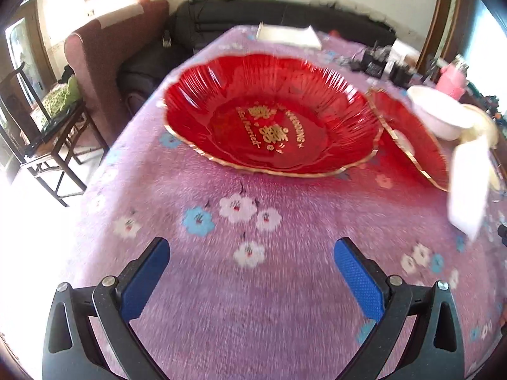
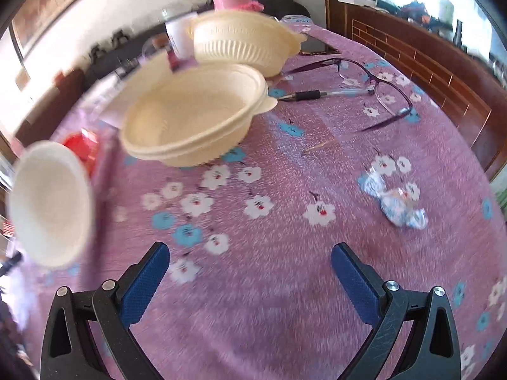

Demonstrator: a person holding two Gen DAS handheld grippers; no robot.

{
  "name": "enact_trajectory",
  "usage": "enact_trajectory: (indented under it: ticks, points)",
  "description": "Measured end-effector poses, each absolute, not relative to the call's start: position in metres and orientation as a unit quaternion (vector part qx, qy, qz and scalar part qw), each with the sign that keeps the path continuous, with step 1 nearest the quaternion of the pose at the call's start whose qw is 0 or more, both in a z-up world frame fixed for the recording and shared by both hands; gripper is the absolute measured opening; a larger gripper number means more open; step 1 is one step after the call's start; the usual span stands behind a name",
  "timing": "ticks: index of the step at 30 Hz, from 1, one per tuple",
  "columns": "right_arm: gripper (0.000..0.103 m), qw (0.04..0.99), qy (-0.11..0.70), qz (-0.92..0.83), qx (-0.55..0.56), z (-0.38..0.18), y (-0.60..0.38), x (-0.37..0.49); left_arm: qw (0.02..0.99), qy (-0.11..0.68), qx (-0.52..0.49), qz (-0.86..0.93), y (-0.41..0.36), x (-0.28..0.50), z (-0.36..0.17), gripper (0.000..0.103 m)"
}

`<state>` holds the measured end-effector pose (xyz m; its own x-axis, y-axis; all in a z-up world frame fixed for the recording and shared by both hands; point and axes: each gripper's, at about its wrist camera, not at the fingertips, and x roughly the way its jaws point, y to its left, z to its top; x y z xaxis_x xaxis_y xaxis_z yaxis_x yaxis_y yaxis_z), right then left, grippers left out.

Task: Organize plates and bowls

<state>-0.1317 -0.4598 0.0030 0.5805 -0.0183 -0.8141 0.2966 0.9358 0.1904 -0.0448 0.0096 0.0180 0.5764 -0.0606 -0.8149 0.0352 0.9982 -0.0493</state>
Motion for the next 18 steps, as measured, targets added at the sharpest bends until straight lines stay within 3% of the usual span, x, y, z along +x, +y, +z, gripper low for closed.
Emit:
enact_trajectory:
  ticks: [8,18]
  points:
    - [0.102,0.897,0.411,0.021,0.162,0.025,-0.426,-0.157,0.915,0.400,-0.036,-0.049,0.016,-0.073,0.029,0.103]
    - [0.103,0.912,0.380,0.125,0.092,0.046,-0.354,-0.161,0.917,0.395,-0.027,-0.050,0.016,-0.079,0.029,0.103]
